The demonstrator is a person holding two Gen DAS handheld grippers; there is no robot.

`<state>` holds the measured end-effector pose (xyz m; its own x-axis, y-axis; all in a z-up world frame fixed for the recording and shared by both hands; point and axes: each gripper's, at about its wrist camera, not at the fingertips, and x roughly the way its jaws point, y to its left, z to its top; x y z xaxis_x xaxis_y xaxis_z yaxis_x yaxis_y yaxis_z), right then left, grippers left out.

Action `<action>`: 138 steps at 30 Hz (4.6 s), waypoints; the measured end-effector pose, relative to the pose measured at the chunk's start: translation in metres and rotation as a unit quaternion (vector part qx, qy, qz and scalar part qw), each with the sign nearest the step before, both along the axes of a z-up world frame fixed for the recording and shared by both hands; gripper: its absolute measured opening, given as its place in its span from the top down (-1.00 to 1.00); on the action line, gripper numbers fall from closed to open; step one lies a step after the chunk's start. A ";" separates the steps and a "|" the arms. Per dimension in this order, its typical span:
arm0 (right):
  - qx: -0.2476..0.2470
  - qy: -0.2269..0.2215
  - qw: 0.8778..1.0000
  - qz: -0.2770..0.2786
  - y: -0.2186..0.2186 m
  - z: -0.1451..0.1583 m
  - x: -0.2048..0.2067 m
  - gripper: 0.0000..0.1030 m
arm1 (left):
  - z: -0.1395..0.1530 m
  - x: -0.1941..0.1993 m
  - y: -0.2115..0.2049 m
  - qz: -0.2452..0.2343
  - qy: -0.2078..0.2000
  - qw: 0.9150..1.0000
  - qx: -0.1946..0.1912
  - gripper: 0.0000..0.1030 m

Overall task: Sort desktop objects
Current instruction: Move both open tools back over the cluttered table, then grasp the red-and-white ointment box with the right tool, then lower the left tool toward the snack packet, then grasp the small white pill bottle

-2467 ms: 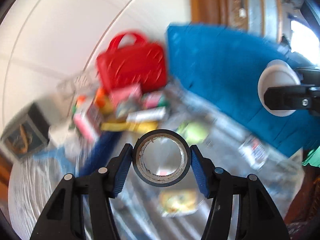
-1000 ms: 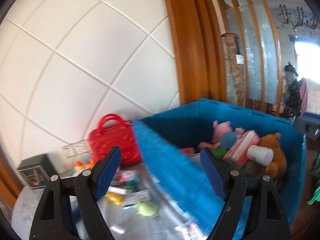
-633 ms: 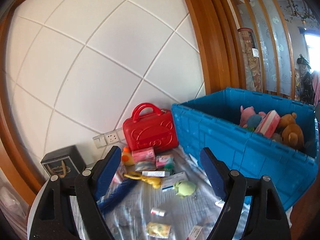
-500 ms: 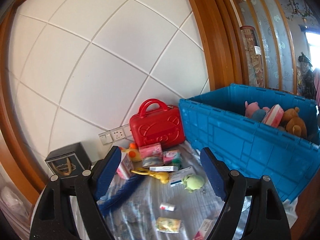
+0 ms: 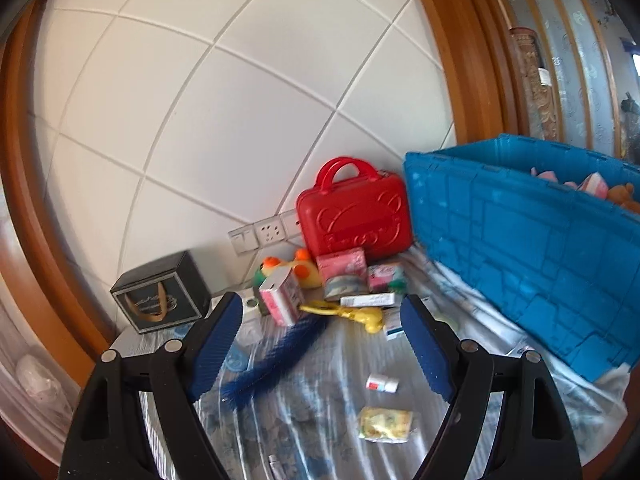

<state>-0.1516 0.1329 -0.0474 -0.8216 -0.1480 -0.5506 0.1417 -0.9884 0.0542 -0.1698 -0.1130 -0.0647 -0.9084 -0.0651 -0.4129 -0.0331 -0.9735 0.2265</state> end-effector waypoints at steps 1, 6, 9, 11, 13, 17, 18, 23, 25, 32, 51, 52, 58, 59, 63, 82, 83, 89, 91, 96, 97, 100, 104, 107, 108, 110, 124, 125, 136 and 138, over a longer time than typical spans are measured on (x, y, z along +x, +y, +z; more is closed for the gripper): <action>0.006 -0.003 1.000 0.004 -0.002 -0.005 -0.004 -0.99 | -0.007 -0.003 -0.007 0.013 -0.006 1.000 0.000 -0.58; 0.018 -0.029 0.999 0.043 -0.018 -0.034 -0.036 -0.99 | -0.029 -0.012 -0.030 0.037 -0.020 0.999 -0.014 -0.58; 0.030 -0.050 0.996 0.067 -0.032 -0.053 -0.059 -0.99 | -0.043 -0.018 -0.046 0.051 -0.032 0.998 -0.022 -0.58; 0.029 -0.068 0.994 0.075 -0.038 -0.066 -0.075 -0.99 | -0.055 -0.026 -0.060 0.060 -0.051 0.997 -0.018 -0.58; 0.024 -0.080 0.993 0.080 -0.041 -0.077 -0.088 -0.99 | -0.063 -0.031 -0.070 0.071 -0.063 0.995 -0.020 -0.58; 0.026 -0.105 0.990 0.087 -0.050 -0.094 -0.114 -0.99 | -0.079 -0.040 -0.091 0.082 -0.082 0.993 -0.015 -0.58; 0.028 -0.113 0.989 0.090 -0.054 -0.099 -0.121 -0.99 | -0.082 -0.042 -0.097 0.082 -0.087 0.993 -0.006 -0.58; 0.035 -0.134 0.985 0.098 -0.068 -0.111 -0.142 -0.99 | -0.090 -0.051 -0.115 0.093 -0.092 0.991 0.003 -0.58; 0.037 -0.137 0.984 0.105 -0.069 -0.114 -0.146 -0.99 | -0.094 -0.055 -0.117 0.089 -0.092 0.992 0.001 -0.58; 0.051 -0.211 0.969 0.118 -0.070 -0.163 -0.129 -0.99 | -0.130 -0.063 -0.091 0.023 -0.126 0.992 0.011 -0.58; -0.008 -0.336 0.942 0.015 -0.099 -0.284 -0.098 -0.30 | -0.179 -0.054 -0.049 -0.108 -0.179 0.978 0.003 -0.58; 0.021 -0.326 0.945 0.020 -0.105 -0.284 -0.097 -0.23 | -0.183 -0.059 -0.046 -0.111 -0.184 0.977 0.006 -0.58; 0.042 -0.322 0.946 0.024 -0.088 -0.282 -0.090 0.46 | -0.211 -0.080 -0.020 -0.115 -0.232 0.965 0.045 -0.57; 0.041 -0.323 0.945 0.023 -0.084 -0.282 -0.088 0.46 | -0.215 -0.082 -0.015 -0.116 -0.242 0.962 0.056 -0.57; 0.043 -0.320 0.946 0.034 -0.079 -0.280 -0.084 0.45 | -0.230 -0.088 -0.001 -0.105 -0.252 0.960 0.065 -0.57; 0.085 -0.294 0.947 0.101 -0.086 -0.282 -0.090 0.46 | -0.255 -0.106 -0.024 -0.076 -0.283 0.948 0.122 0.78; 0.083 -0.295 0.947 0.102 -0.086 -0.282 -0.090 0.46 | -0.253 -0.104 -0.025 -0.076 -0.280 0.950 0.118 0.79; 0.071 -0.301 0.944 0.112 -0.076 -0.282 -0.089 0.45 | -0.250 -0.098 -0.014 -0.124 -0.288 0.944 0.102 0.79; 0.073 -0.302 0.944 0.112 -0.074 -0.281 -0.089 0.45 | -0.252 -0.100 -0.006 -0.141 -0.297 0.942 0.069 0.79; 0.063 -0.310 0.943 0.102 -0.063 -0.282 -0.088 0.45 | -0.255 -0.101 -0.008 -0.142 -0.308 0.939 0.067 0.74; 0.059 -0.312 0.943 0.100 -0.062 -0.283 -0.089 0.45 | -0.257 -0.101 -0.008 -0.137 -0.309 0.938 0.071 0.66; 0.056 -0.309 0.944 0.097 -0.061 -0.282 -0.091 0.45 | -0.259 -0.101 -0.010 -0.139 -0.299 0.939 0.095 0.63; 0.057 -0.305 0.946 0.095 -0.063 -0.279 -0.090 0.45 | -0.259 -0.100 -0.004 -0.147 -0.304 0.938 0.081 0.63; 0.056 -0.309 0.945 0.095 -0.063 -0.281 -0.090 0.45 | -0.253 -0.094 0.001 -0.152 -0.305 0.937 0.072 0.63; 0.054 -0.311 0.944 0.094 -0.063 -0.282 -0.090 0.45 | -0.253 -0.093 0.002 -0.155 -0.303 0.937 0.073 0.52; 0.053 -0.315 0.943 0.095 -0.064 -0.283 -0.090 0.45 | -0.260 -0.096 0.004 -0.143 -0.312 0.936 0.075 0.03; 0.053 -0.310 0.945 0.092 -0.067 -0.277 -0.088 0.45 | -0.251 -0.158 -0.006 -0.040 -0.290 0.939 0.179 -0.33; 0.051 -0.311 0.945 0.092 -0.065 -0.277 -0.088 0.45 | -0.254 -0.160 -0.001 -0.027 -0.295 0.938 0.179 -0.33; 0.035 -0.303 0.947 0.099 -0.044 -0.270 -0.098 0.45 | -0.266 -0.170 0.001 0.069 -0.289 0.932 0.207 -0.04; 0.039 -0.305 0.946 0.103 -0.044 -0.272 -0.100 0.45 | -0.266 -0.163 0.000 0.054 -0.290 0.932 0.209 -0.04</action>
<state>-0.2513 0.0893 -0.3196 -0.3053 -0.2102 -0.9288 0.2984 -0.9473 0.1163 -0.3331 -0.1133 -0.3305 -0.5210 0.1329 -0.8431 0.0719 -0.9775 -0.1985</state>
